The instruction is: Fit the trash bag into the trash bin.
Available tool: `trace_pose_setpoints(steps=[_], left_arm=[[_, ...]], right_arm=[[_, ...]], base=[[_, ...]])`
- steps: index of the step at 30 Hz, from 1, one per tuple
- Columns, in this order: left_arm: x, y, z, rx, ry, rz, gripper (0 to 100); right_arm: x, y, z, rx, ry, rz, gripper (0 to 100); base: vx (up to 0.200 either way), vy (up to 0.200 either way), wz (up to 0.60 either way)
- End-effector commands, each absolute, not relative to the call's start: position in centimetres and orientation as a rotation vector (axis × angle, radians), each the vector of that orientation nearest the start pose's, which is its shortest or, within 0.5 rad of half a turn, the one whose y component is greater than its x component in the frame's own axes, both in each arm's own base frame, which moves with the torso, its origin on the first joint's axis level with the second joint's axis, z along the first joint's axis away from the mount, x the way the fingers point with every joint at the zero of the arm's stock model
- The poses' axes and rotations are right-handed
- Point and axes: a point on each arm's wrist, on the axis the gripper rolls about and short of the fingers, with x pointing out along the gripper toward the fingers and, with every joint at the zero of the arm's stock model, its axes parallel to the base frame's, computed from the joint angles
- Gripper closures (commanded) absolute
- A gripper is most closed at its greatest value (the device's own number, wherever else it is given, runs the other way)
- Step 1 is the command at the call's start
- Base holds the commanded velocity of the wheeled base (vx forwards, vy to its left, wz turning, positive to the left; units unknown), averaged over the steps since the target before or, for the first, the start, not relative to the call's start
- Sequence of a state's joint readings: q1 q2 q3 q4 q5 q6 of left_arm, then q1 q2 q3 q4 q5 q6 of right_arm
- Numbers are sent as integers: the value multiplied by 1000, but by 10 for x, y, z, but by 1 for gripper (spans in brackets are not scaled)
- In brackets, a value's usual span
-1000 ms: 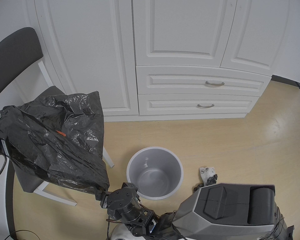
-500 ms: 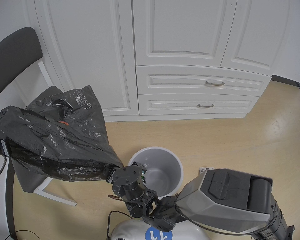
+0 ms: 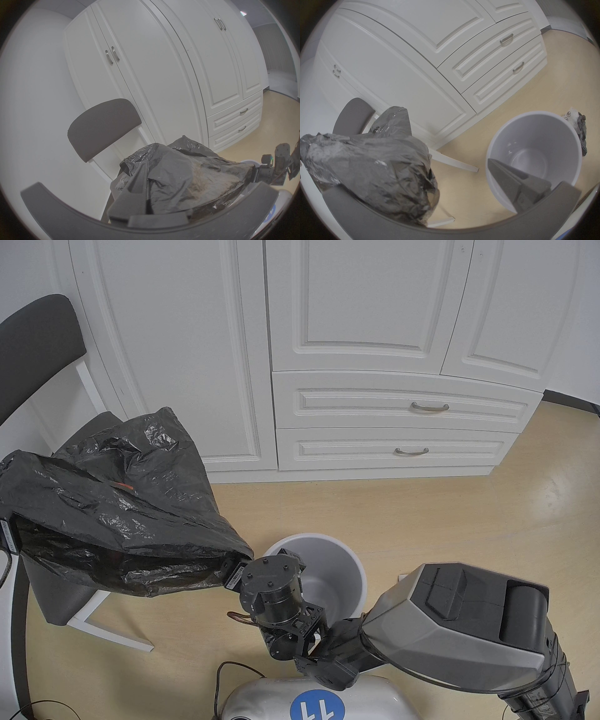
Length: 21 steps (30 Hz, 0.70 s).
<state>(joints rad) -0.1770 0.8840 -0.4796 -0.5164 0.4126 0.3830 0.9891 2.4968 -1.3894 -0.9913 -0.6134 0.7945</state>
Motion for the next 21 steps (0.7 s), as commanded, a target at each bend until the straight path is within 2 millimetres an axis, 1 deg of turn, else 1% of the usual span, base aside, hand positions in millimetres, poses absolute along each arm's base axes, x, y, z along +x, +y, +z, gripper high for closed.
trace_pose_setpoints(steps=[1, 3, 5, 7, 9, 10, 11, 15, 16, 17, 18, 21], left_arm=[[100, -9, 243, 351, -59, 252, 100], [100, -9, 243, 351, -58, 251, 100], [100, -11, 241, 352, -57, 231, 100], [100, -13, 241, 349, -59, 203, 100], [99, -15, 240, 348, -58, 184, 100], [99, -16, 239, 348, -59, 181, 100], [99, -16, 237, 357, -50, 179, 100], [99, -16, 225, 413, -6, 171, 100], [99, -15, 220, 437, 10, 169, 100], [99, -15, 220, 437, 10, 169, 100], [98, -16, 210, 503, 48, 157, 100], [102, -19, 196, 561, 104, 107, 100]], right_arm=[[276, 395, 54, 708, 216, 323, 100], [275, 394, 57, 710, 214, 326, 100], [271, 387, 69, 715, 208, 333, 100], [266, 380, 86, 728, 193, 353, 100], [262, 368, 103, 723, 180, 384, 100], [261, 364, 108, 715, 176, 394, 100], [257, 355, 119, 697, 162, 421, 100], [252, 324, 148, 632, 117, 464, 100], [250, 317, 153, 613, 111, 471, 100], [250, 317, 153, 613, 111, 471, 100], [246, 303, 162, 580, 101, 489, 100], [238, 277, 172, 497, 91, 525, 100]], base=[[0, 0, 0], [0, 0, 0], [0, 0, 0], [0, 0, 0], [0, 0, 0], [0, 0, 0], [0, 0, 0], [0, 0, 0], [0, 0, 0], [0, 0, 0], [0, 0, 0], [0, 0, 0]])
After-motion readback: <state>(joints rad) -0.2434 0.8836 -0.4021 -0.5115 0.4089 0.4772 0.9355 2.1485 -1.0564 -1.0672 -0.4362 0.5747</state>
